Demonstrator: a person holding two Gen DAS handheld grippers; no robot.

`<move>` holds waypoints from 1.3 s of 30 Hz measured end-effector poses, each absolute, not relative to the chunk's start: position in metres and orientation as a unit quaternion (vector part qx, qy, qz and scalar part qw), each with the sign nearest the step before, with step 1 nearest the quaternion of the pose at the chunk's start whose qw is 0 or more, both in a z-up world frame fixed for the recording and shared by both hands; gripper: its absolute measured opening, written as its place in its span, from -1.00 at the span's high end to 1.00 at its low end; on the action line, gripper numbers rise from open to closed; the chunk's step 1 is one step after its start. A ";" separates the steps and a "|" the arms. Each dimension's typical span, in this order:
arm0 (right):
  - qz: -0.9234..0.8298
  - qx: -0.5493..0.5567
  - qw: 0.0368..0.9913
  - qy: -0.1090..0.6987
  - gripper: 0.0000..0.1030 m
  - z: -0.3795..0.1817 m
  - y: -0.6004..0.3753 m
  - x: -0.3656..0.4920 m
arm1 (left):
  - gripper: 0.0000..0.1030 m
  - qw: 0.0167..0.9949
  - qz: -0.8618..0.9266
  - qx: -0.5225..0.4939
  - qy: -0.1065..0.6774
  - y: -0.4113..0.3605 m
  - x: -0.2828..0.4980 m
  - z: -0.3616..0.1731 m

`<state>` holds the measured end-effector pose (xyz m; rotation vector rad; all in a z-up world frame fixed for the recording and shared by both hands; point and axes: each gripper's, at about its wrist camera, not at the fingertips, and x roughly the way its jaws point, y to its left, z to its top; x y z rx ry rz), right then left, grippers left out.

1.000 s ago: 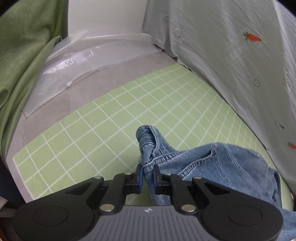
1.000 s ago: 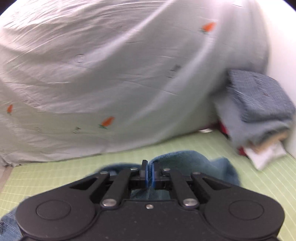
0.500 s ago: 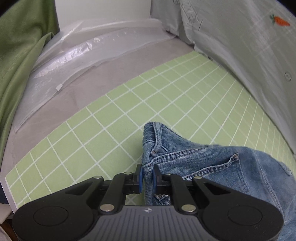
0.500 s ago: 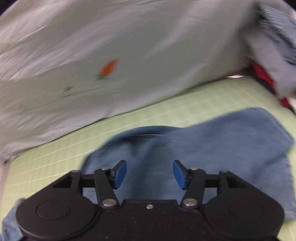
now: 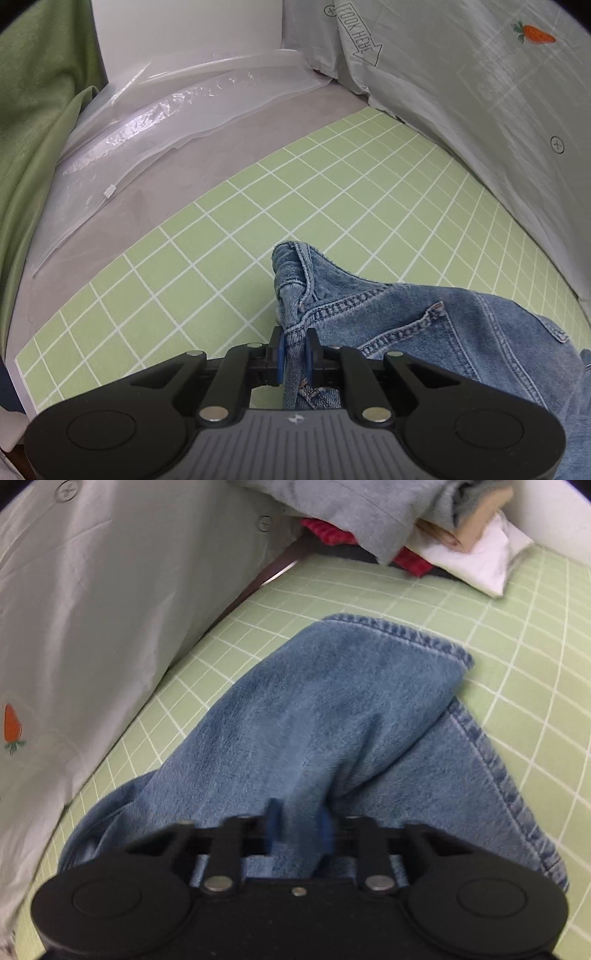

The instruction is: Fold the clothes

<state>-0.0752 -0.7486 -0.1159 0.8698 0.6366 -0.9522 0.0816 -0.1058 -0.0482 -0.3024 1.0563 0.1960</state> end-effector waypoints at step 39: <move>-0.334 0.222 0.813 0.421 0.89 -0.133 -0.696 -0.099 | 0.78 0.833 0.127 -0.161 0.513 -0.126 0.059 -0.062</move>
